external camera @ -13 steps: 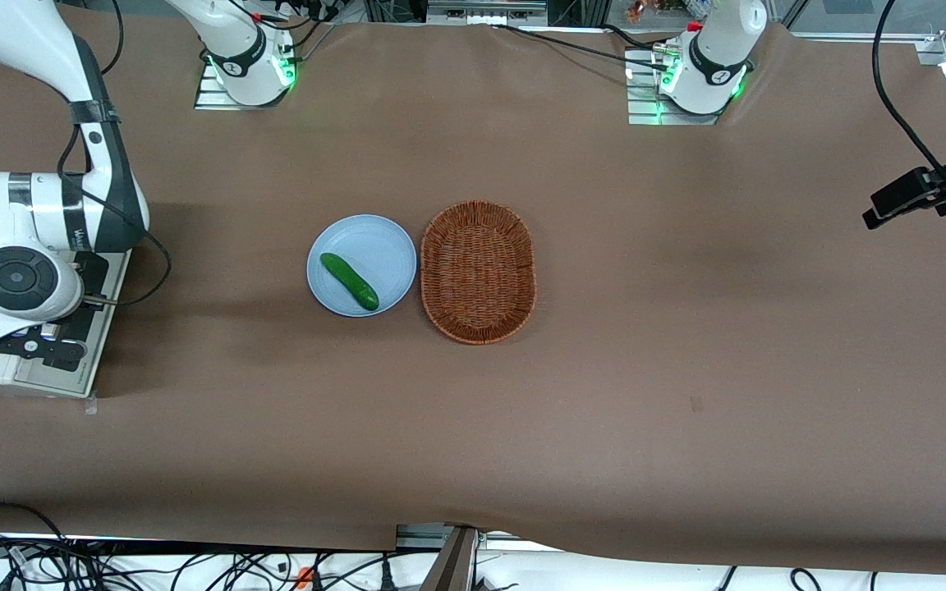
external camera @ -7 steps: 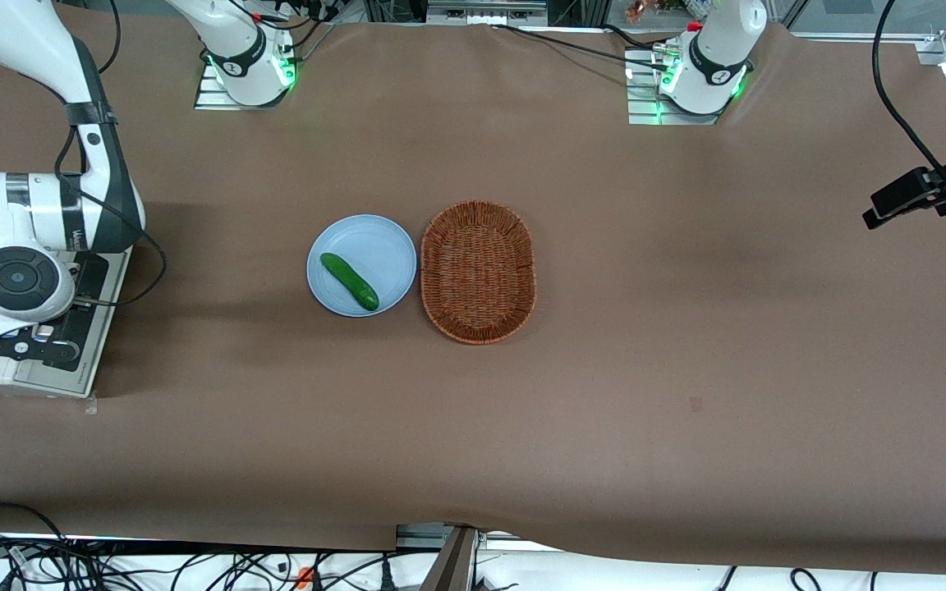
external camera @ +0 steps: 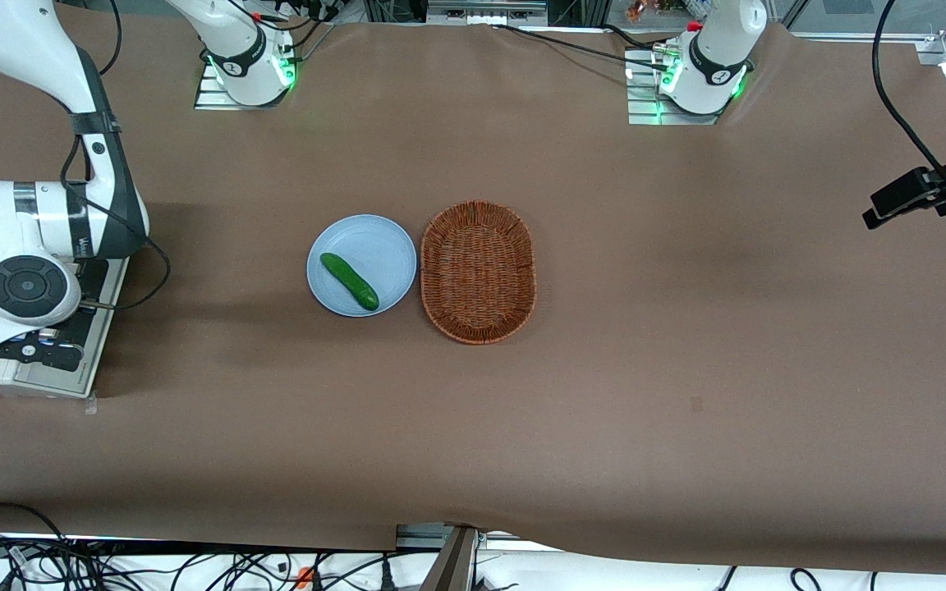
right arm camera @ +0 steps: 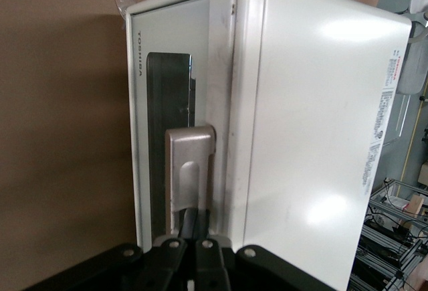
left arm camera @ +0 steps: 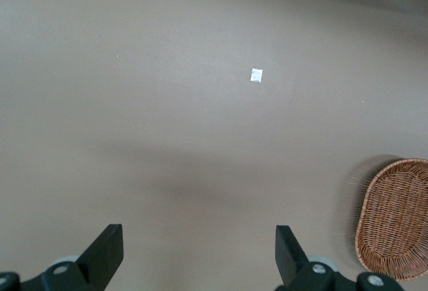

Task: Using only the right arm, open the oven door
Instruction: 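Lower the right gripper onto the oven door handle and grip it, then pull the handle with the right gripper, swinging the door down open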

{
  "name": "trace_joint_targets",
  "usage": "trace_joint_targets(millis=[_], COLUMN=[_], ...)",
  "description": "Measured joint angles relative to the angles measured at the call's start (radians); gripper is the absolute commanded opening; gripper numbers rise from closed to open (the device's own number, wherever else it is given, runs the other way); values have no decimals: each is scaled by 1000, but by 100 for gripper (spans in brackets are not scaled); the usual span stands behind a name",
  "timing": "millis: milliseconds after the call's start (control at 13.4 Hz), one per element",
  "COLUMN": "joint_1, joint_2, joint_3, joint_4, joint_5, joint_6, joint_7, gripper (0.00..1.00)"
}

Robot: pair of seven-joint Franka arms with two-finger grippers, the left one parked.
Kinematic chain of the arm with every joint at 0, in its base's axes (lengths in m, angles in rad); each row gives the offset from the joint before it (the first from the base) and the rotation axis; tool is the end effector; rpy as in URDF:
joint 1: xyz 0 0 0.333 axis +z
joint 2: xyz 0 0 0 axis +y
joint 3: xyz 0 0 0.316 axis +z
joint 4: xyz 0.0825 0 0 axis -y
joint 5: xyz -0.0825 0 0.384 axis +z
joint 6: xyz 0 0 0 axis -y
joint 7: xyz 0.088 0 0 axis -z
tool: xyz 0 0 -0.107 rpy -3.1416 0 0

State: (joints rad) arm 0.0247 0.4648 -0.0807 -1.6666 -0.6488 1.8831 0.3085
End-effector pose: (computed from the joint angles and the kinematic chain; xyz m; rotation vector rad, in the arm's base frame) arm 0.6487 -0.0760 0.3342 2.4824 -0.0927 -0.2060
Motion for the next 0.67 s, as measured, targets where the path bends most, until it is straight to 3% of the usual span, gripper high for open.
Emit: trace_joint_targets(millis=[299,673], joint_1=[6,24], joint_2=[0,1], joint_3=[4,15], joint_4=[-2,-5], joint_5=[6,82], joint_6=[0,22], joint_7=[4,5], gripper=[0,0])
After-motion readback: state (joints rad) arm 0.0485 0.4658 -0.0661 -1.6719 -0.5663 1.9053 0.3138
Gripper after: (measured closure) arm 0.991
